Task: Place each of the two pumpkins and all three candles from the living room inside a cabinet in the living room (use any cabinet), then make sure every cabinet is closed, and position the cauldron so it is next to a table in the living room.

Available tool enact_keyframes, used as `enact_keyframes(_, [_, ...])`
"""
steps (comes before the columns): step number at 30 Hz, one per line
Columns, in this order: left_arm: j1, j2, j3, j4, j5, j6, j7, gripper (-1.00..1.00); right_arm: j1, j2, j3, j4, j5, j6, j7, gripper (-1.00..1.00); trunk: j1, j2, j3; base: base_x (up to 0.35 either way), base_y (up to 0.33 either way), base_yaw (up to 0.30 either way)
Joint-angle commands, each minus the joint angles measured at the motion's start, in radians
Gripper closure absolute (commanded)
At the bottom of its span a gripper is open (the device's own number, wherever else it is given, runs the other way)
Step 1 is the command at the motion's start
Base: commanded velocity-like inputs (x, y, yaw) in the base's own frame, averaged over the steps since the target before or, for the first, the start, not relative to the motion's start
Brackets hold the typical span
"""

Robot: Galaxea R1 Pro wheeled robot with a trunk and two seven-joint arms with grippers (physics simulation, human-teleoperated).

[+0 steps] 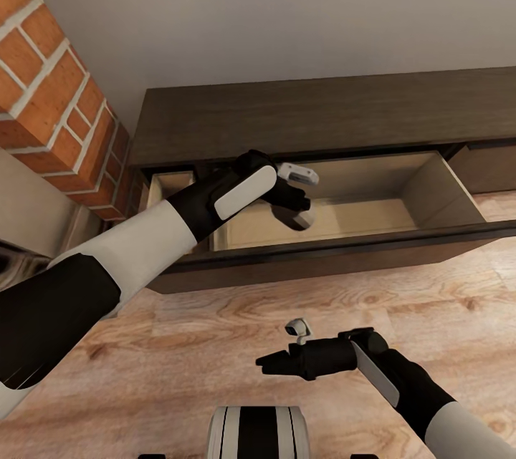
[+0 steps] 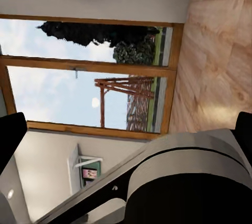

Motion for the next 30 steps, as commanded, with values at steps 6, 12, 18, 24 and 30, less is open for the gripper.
enact_keyframes(6, [-0.001, 0.0, -0.002, 0.001, 0.018, -0.003, 0.058, 1.0, -0.001, -0.002, 0.018, -0.012, -0.008, 0.008, -0.004, -1.0, 0.001, -0.001, -0.008, 0.0, 0.0, 0.0])
enact_keyframes(12, [-0.001, 0.0, -0.003, 0.001, 0.018, -0.003, 0.063, 1.0, -0.001, -0.003, 0.022, -0.013, -0.008, 0.008, -0.003, -1.0, 0.002, -0.001, -0.02, 0.0, 0.0, 0.0])
enact_keyframes(18, [-0.001, 0.0, -0.002, 0.001, 0.014, -0.04, 0.071, 1.0, -0.001, -0.004, 0.022, -0.023, -0.008, 0.007, -0.003, -1.0, 0.004, -0.002, -0.035, 0.0, 0.0, 0.0])
enact_keyframes(24, [-0.001, 0.0, -0.003, 0.001, 0.019, -0.062, 0.099, 1.0, -0.001, -0.004, 0.024, -0.026, -0.008, 0.0, -0.005, -1.0, 0.005, -0.003, -0.043, 0.0, 0.0, 0.0])
enact_keyframes(30, [-0.001, 0.0, -0.004, 0.001, 0.022, -0.064, 0.101, 1.0, -0.001, -0.004, 0.025, -0.026, -0.008, -0.006, -0.006, -1.0, 0.005, -0.003, -0.047, 0.0, 0.0, 0.0])
